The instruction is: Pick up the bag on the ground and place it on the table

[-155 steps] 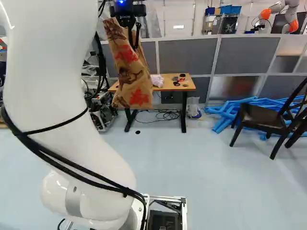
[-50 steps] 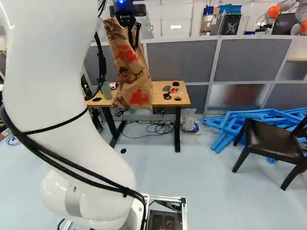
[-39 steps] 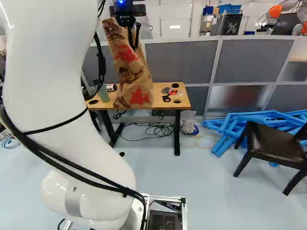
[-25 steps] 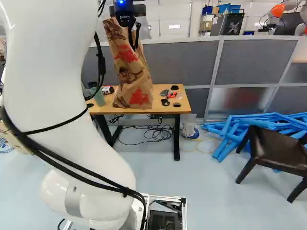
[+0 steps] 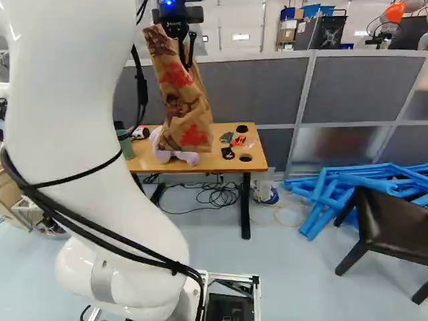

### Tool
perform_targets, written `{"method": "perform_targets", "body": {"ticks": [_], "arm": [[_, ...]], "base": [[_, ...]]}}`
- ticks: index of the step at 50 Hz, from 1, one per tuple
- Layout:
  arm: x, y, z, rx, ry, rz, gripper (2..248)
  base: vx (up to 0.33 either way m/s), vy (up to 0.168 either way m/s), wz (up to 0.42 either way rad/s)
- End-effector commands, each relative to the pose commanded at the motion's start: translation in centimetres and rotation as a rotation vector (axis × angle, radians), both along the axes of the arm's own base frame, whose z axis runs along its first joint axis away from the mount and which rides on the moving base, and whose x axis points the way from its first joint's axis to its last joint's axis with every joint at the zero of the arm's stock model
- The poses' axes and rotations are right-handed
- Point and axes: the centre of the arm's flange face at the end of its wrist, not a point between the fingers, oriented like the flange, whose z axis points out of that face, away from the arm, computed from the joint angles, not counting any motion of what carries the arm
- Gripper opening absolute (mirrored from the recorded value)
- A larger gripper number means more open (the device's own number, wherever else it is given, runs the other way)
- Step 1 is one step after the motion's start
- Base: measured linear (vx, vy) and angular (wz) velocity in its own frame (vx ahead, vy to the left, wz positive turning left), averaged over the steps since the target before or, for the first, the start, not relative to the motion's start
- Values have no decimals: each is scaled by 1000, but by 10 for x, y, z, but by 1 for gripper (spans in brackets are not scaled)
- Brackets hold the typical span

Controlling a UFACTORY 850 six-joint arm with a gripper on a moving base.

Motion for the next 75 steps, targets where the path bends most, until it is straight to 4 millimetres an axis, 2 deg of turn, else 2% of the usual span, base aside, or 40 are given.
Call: {"method": "perform_targets", "body": {"ticks": [35,75], "arm": [[0,0,0,0,0,0,21],[0,0,0,0,0,0,21]], "base": [[204,57,-29],[159,94,-26]]}}
